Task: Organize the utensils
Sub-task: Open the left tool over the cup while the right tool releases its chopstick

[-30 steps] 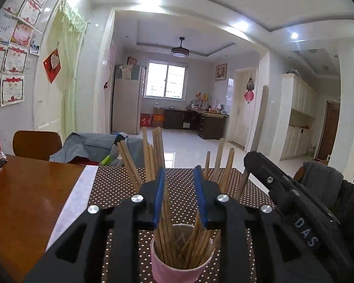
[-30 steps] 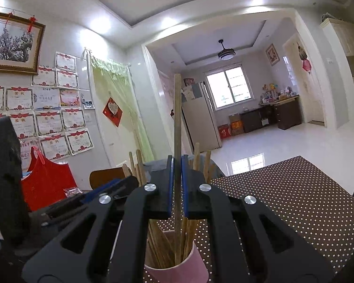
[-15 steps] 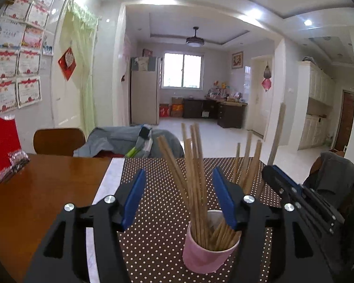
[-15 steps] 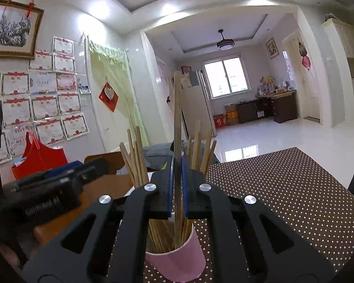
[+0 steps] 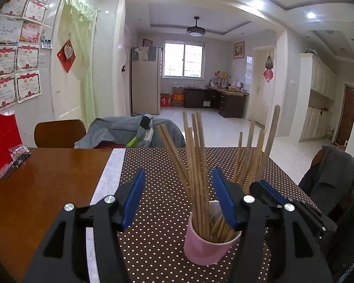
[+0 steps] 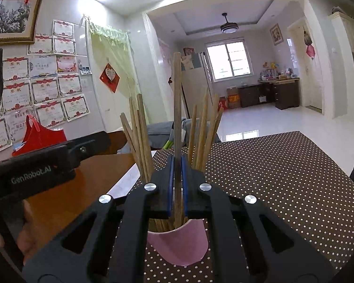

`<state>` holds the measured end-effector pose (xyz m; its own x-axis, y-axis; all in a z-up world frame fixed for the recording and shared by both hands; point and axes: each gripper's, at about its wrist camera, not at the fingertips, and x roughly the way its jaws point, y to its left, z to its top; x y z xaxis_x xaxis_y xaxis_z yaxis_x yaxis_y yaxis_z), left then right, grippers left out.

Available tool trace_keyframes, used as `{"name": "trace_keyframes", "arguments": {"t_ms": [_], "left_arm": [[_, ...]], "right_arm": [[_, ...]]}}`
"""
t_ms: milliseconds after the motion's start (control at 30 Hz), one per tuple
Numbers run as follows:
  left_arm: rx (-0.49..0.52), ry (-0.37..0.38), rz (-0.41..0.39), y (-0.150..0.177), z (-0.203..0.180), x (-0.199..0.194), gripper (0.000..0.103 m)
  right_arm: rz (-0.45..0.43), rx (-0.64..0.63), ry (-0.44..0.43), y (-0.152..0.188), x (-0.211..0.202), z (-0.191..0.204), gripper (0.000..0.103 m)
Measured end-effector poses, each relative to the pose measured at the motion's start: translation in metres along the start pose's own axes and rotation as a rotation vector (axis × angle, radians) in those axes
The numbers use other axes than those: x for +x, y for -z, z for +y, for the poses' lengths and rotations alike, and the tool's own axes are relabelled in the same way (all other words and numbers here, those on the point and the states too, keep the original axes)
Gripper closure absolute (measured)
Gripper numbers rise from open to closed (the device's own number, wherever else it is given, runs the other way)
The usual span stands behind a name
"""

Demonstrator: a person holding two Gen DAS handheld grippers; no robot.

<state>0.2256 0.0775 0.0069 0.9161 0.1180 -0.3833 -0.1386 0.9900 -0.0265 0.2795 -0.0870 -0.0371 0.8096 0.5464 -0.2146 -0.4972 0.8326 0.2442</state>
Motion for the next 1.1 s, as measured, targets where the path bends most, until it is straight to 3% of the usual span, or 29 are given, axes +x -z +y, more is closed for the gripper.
{"name": "trace_keyframes", "arguments": {"t_ms": [267, 300, 367, 400, 700, 933, 1100], "left_arm": [[0.011, 0.039, -0.001, 0.003, -0.005, -0.017, 0.044], [0.010, 0.043, 0.000, 0.004, -0.005, -0.019, 0.044], [0.006, 0.053, 0.002, 0.005, -0.005, -0.025, 0.042], [0.003, 0.059, 0.000, 0.006, -0.004, -0.028, 0.042], [0.016, 0.067, -0.010, 0.014, -0.008, -0.055, 0.042], [0.034, 0.086, -0.031, 0.021, -0.016, -0.083, 0.041], [0.044, 0.100, -0.055, 0.031, -0.025, -0.104, 0.040]], "right_arm": [[0.014, -0.014, 0.005, -0.003, -0.017, 0.003, 0.094], [0.014, -0.011, 0.010, -0.003, -0.020, 0.003, 0.085], [0.007, -0.002, 0.016, -0.003, -0.027, 0.001, 0.057], [-0.003, 0.004, 0.019, -0.003, -0.030, 0.000, 0.050], [-0.034, 0.009, 0.056, -0.009, -0.066, 0.000, 0.050], [-0.059, -0.014, 0.108, -0.013, -0.105, 0.009, 0.038], [-0.066, -0.049, 0.143, -0.015, -0.127, 0.016, 0.023]]}}
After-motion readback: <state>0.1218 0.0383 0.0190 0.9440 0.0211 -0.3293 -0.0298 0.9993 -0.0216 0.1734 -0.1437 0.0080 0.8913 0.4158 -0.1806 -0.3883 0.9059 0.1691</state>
